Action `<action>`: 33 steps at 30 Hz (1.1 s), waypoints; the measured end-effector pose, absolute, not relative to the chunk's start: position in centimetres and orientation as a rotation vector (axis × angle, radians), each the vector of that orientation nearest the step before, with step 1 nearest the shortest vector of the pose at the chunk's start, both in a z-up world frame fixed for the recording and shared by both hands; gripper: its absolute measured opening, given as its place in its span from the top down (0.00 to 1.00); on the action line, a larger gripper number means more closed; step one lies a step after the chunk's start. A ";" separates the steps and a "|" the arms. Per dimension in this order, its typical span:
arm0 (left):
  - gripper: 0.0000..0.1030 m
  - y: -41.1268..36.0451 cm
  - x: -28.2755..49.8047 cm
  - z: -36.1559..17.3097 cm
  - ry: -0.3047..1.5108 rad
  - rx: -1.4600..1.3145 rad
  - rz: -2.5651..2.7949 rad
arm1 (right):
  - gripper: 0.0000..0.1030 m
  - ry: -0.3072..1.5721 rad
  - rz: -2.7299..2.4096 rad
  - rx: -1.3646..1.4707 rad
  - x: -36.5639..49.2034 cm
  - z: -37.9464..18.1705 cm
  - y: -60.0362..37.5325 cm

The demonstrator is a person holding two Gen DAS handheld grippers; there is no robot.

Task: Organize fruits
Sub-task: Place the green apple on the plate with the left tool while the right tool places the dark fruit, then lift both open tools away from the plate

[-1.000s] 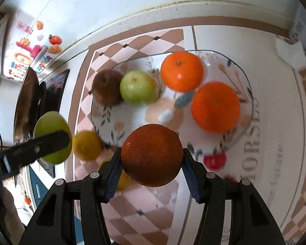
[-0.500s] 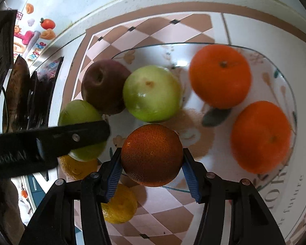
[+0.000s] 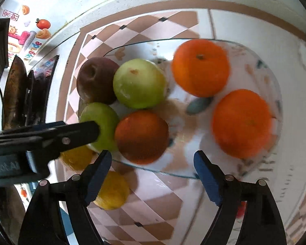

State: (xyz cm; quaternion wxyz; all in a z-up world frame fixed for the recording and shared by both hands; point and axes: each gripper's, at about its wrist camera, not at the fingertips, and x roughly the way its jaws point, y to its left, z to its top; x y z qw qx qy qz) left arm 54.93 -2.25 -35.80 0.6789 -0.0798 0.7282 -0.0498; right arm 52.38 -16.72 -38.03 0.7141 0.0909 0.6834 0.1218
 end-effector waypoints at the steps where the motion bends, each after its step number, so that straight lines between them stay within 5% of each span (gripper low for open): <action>1: 0.22 -2.2 54.6 -35.4 1.626 -0.171 -0.104 | 0.17 1.505 0.247 0.184 52.0 -37.4 -17.1; 33: 0.22 -3.1 40.9 -18.0 1.180 0.008 -0.045 | 0.13 1.182 0.066 0.103 39.6 -17.4 -21.6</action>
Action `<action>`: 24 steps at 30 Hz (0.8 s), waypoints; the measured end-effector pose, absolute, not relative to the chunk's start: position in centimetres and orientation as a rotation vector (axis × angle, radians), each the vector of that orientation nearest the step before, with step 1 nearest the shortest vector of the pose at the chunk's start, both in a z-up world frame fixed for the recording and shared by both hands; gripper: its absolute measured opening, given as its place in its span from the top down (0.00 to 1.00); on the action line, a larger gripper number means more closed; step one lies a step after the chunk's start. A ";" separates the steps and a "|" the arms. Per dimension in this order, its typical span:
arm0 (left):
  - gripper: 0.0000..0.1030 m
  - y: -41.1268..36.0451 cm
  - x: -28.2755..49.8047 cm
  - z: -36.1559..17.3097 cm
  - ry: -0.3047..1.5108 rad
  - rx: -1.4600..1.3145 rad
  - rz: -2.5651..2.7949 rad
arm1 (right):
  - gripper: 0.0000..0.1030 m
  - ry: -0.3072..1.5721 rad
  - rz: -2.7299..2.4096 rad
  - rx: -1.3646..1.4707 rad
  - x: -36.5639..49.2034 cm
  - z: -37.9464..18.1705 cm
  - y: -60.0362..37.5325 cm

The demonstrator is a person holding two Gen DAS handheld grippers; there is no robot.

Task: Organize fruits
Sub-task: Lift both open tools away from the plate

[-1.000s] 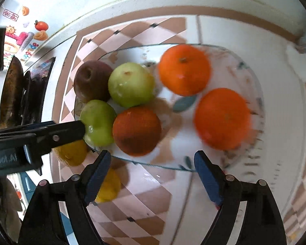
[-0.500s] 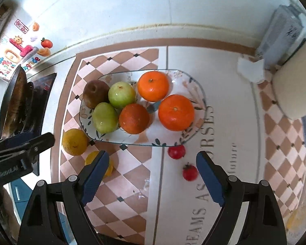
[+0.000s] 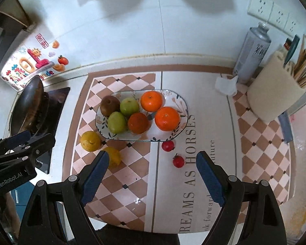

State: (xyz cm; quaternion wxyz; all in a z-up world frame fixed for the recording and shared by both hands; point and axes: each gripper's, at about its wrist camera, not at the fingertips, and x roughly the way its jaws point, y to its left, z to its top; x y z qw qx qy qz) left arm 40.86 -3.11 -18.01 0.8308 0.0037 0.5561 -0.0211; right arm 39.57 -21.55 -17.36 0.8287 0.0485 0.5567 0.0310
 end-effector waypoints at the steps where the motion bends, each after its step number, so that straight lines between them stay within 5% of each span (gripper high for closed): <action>1: 0.22 -3.2 40.5 -17.7 1.174 0.006 -0.051 | 0.13 1.173 0.066 0.102 39.2 -16.8 -21.5; 24: 0.21 -2.7 39.4 -16.8 1.168 -0.054 -0.094 | 0.13 1.181 0.049 0.197 37.7 -15.4 -21.9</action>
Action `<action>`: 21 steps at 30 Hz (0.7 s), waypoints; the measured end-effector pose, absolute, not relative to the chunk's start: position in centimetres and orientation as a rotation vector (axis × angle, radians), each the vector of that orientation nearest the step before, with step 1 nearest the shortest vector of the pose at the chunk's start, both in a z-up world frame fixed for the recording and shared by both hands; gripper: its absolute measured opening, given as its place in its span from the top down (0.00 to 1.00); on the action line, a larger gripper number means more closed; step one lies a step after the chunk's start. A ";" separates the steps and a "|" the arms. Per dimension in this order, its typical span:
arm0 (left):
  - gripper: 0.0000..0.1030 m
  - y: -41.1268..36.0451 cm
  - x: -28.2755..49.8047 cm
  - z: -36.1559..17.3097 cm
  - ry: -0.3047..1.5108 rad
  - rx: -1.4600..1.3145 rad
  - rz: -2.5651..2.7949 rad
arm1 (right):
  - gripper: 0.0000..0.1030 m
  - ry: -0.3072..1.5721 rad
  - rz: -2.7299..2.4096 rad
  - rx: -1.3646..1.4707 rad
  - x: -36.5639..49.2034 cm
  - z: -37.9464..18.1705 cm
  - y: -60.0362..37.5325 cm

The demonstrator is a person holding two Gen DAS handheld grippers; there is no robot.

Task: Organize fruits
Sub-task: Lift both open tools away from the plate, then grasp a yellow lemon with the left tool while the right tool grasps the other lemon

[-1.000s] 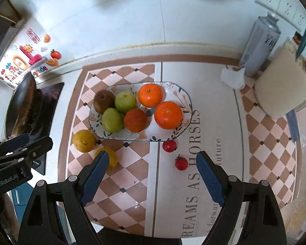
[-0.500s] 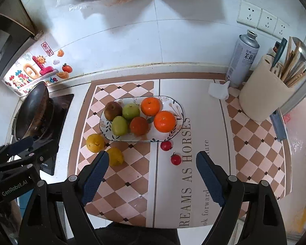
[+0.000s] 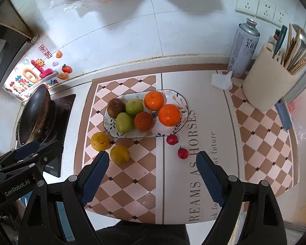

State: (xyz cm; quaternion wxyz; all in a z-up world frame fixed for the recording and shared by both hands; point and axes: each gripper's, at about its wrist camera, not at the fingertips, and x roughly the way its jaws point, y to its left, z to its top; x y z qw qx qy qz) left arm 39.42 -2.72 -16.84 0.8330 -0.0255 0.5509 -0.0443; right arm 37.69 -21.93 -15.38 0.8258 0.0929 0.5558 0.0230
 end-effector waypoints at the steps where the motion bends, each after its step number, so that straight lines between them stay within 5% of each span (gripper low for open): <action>1: 0.17 -2.6 39.7 -17.1 1.165 -0.054 -0.095 | 0.13 1.187 0.050 0.209 37.9 -15.7 -22.0; 3: 0.03 -2.0 40.4 -17.6 1.168 -0.063 -0.090 | 0.13 1.207 0.063 0.231 38.5 -16.8 -21.9; 21: 0.03 5.4 45.6 -29.6 1.402 0.009 0.177 | 0.13 1.563 0.232 0.369 44.7 -38.5 -12.0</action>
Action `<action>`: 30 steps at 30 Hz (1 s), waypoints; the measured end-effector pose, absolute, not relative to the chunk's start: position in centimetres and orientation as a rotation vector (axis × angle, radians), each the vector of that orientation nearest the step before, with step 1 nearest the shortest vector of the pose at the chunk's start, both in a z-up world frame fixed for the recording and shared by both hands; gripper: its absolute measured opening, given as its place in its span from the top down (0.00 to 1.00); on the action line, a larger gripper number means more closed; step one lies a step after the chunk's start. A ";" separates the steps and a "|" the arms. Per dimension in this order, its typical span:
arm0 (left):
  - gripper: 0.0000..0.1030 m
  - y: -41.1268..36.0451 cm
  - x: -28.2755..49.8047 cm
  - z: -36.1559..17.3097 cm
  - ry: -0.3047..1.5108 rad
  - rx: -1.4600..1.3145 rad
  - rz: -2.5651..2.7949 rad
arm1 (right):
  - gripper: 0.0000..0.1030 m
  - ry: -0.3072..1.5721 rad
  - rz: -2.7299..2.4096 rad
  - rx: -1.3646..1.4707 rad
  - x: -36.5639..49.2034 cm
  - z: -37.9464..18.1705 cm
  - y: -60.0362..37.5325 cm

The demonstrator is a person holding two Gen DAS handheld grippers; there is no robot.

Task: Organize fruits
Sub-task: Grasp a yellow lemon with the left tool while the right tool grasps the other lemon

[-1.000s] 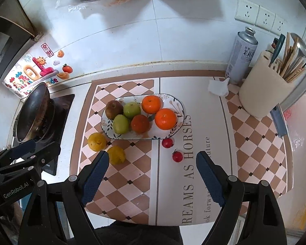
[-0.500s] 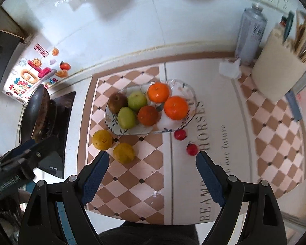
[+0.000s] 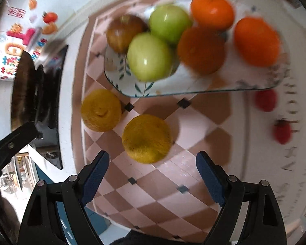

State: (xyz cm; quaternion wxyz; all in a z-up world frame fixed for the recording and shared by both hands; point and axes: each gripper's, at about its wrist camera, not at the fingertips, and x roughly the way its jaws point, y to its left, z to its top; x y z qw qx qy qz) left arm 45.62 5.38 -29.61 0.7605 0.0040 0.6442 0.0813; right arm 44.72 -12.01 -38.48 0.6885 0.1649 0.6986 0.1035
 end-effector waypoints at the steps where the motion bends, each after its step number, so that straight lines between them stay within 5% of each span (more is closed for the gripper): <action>1: 0.03 5.4 45.7 -30.0 1.413 0.004 0.175 | 0.14 1.577 0.231 0.372 44.9 -39.5 -11.5; 5: 0.03 4.9 46.2 -31.5 1.442 0.016 0.157 | 0.17 1.581 0.217 0.382 45.4 -41.6 -10.6; 9: 0.03 4.1 46.7 -33.2 1.471 0.040 0.125 | 0.40 1.553 0.234 0.335 45.6 -41.5 -9.4; 22: 0.03 1.0 49.2 -38.5 1.556 -0.013 -0.021 | 0.40 1.568 0.118 0.285 43.0 -41.0 -14.9; 26: 0.32 0.0 49.6 -38.8 1.547 -0.017 -0.062 | 0.40 1.566 0.095 0.302 42.9 -41.2 -16.0; 30: 0.41 -0.6 49.3 -38.7 1.533 -0.006 -0.056 | 0.40 1.566 0.098 0.314 42.5 -41.2 -16.2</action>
